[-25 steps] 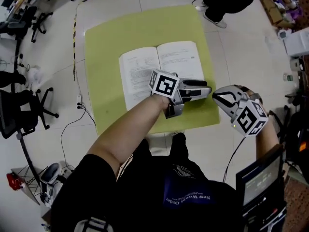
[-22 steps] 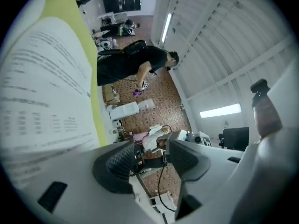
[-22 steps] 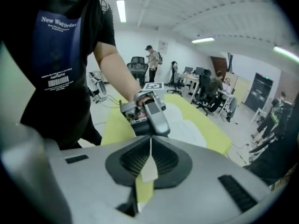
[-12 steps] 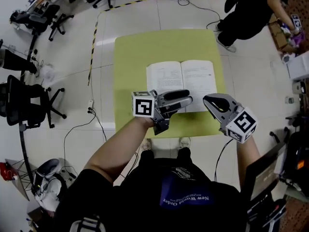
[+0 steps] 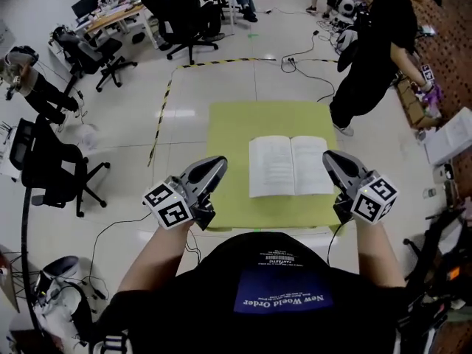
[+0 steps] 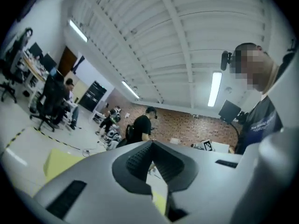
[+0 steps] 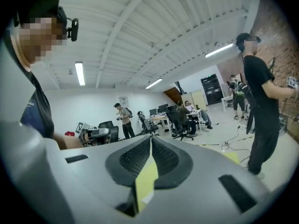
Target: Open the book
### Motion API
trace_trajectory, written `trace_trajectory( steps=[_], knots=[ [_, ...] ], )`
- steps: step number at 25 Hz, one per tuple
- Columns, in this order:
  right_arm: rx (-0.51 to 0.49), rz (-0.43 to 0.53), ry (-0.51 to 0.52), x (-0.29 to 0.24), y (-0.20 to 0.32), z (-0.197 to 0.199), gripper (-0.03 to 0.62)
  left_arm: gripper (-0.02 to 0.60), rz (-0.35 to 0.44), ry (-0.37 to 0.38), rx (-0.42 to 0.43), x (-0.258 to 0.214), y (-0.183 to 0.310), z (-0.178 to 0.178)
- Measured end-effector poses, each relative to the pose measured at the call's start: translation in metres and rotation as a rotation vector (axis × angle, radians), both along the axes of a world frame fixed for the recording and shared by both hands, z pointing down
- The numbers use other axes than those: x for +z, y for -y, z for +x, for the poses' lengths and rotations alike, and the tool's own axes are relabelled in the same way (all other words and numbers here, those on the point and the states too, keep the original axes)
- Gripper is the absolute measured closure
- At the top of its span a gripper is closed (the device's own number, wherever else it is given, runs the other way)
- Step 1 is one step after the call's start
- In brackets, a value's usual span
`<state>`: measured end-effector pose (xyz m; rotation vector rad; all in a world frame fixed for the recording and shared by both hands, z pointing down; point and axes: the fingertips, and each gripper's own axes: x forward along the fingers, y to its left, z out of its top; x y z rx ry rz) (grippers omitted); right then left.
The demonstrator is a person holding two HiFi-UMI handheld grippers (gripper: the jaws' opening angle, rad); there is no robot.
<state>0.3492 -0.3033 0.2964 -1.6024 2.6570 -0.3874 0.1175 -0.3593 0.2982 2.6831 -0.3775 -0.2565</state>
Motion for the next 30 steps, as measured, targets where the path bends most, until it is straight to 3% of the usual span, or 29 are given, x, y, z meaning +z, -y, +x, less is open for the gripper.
trace_trajectory(
  steps=[4,8,30],
  knots=[
    [-0.006,0.029,0.010,-0.005,-0.010,-0.026,0.606,0.574,0.046,0.058,-0.105,0.002,-0.006,-0.042],
    [-0.011,0.012,0.017,0.003,-0.011,-0.036,0.608,0.574,0.023,0.022,-0.149,0.011,-0.013,-0.055],
    [-0.096,-0.009,-0.112,0.012,-0.025,-0.052,0.609,0.574,0.049,0.036,-0.114,0.011,-0.030,-0.044]
  ],
)
